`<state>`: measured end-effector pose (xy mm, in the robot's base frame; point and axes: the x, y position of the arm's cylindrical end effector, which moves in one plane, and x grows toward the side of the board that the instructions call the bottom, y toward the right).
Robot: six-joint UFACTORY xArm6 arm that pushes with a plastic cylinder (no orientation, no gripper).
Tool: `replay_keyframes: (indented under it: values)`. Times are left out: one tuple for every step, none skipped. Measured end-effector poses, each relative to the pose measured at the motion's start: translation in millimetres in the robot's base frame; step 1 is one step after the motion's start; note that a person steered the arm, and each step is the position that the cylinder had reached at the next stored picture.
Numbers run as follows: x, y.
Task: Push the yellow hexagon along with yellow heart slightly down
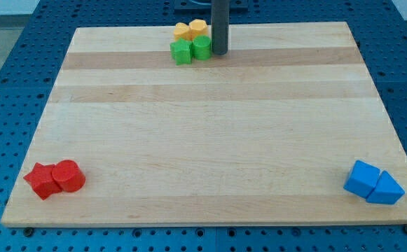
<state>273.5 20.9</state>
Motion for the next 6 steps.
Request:
replay_keyframes:
  values:
    - [-25,69]
    - [-79,116]
    - [-82,114]
    - [-82,96]
    - [-80,57]
    - [-80,0]
